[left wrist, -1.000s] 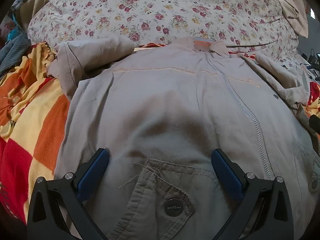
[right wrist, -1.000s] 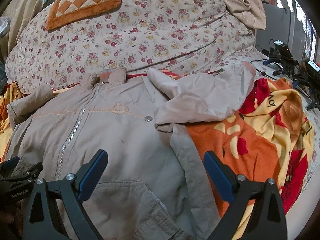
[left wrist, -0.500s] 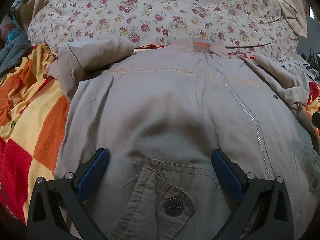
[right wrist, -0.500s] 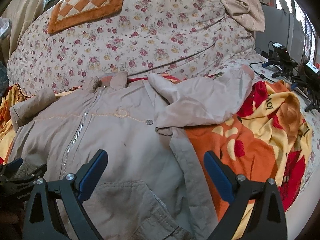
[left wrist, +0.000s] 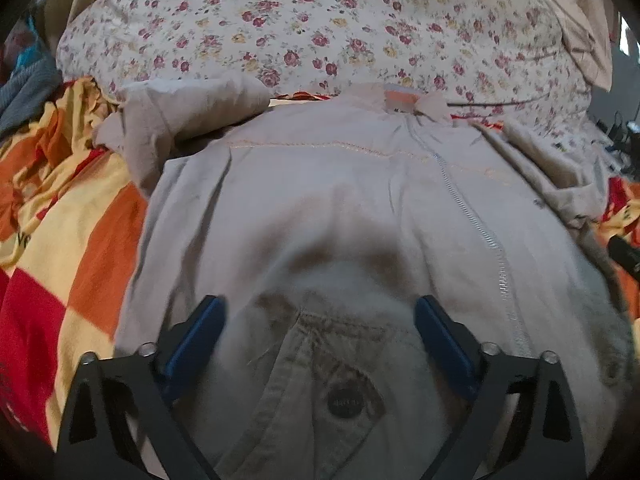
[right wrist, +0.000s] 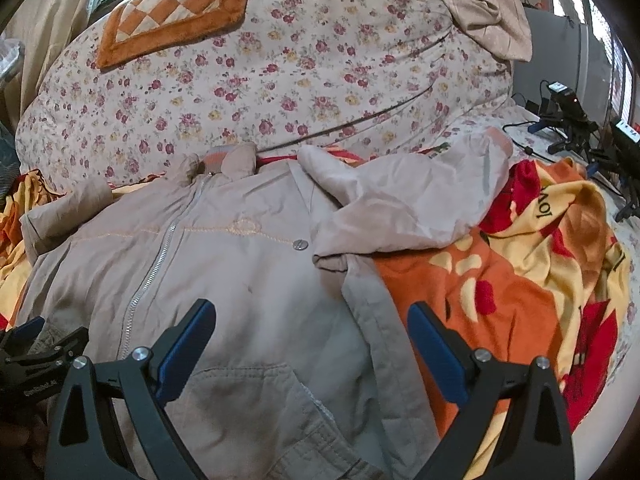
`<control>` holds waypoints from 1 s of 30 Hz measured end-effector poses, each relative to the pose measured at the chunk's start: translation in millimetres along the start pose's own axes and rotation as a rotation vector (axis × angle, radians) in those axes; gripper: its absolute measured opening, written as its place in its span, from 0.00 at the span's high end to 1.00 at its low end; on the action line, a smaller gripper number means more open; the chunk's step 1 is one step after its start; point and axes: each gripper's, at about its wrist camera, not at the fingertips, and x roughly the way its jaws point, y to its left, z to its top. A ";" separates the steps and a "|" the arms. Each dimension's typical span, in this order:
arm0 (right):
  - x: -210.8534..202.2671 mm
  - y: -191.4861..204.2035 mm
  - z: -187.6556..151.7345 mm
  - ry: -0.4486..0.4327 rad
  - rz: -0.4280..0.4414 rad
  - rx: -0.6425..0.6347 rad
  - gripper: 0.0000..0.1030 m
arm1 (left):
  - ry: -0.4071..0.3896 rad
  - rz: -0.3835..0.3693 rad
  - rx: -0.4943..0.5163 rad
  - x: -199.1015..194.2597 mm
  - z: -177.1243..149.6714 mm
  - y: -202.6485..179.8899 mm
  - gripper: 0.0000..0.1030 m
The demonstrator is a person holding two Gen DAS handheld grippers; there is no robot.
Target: Fold large clothes
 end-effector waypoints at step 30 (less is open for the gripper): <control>-25.1 15.5 -18.4 -0.035 -0.025 -0.082 0.04 | -0.040 0.111 0.005 -40.6 -12.3 2.8 0.19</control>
